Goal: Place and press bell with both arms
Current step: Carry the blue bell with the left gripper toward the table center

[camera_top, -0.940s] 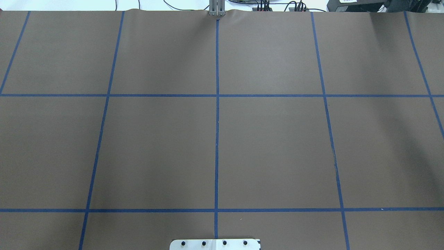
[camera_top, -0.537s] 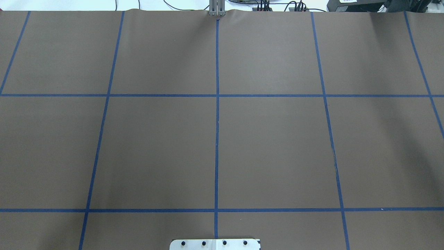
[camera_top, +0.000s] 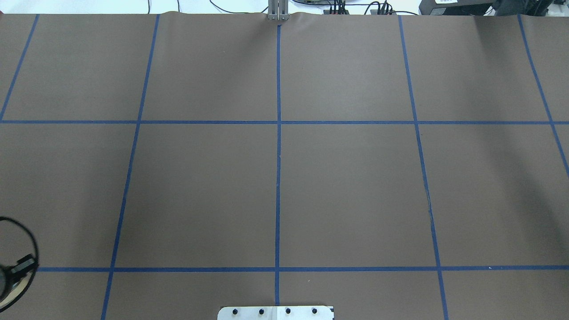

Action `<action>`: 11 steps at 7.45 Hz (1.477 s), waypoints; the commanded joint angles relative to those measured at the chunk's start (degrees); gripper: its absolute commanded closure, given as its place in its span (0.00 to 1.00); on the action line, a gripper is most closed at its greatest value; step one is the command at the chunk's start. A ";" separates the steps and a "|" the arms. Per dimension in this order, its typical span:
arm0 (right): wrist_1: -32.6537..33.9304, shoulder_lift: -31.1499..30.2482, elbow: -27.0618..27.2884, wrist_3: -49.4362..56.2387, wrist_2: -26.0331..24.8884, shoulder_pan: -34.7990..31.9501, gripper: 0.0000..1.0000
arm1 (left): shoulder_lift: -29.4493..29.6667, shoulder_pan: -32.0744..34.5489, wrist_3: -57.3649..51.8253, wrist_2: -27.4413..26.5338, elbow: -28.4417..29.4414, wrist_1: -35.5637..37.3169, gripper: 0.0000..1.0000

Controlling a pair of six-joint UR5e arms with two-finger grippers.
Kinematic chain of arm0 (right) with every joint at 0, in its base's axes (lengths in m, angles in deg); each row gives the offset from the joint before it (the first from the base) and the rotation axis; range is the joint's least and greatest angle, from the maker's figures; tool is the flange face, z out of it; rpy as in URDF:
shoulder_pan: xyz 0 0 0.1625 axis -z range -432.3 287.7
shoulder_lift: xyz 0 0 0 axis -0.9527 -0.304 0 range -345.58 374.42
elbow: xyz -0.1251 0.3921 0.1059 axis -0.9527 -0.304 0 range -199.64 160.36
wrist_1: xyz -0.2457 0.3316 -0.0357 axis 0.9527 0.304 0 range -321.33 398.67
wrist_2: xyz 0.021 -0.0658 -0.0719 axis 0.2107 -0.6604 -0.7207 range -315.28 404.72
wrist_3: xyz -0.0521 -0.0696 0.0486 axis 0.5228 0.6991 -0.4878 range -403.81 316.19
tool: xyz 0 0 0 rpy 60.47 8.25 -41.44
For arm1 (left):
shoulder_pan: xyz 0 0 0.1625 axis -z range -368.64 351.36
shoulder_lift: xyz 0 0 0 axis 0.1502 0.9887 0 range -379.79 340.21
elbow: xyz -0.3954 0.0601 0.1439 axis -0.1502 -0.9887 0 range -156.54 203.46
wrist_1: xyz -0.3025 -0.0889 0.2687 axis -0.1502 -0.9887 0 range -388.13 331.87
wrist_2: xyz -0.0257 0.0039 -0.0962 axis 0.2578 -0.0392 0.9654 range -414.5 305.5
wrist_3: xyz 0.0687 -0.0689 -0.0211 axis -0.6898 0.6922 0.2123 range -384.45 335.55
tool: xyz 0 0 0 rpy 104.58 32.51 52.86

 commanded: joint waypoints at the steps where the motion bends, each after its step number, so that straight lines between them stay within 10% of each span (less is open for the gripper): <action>1: -0.08 0.02 -0.83 0.00 0.11 0.00 0.00 | 23.24 10.95 -16.65 -2.71 7.10 12.08 1.00; 5: -0.17 0.02 -1.19 0.09 0.37 0.00 0.00 | 42.97 18.36 -38.38 -7.55 15.82 7.75 1.00; 11: -0.52 -0.33 -1.19 0.00 0.46 0.00 0.00 | 44.14 18.28 -49.13 -15.46 39.01 -42.59 1.00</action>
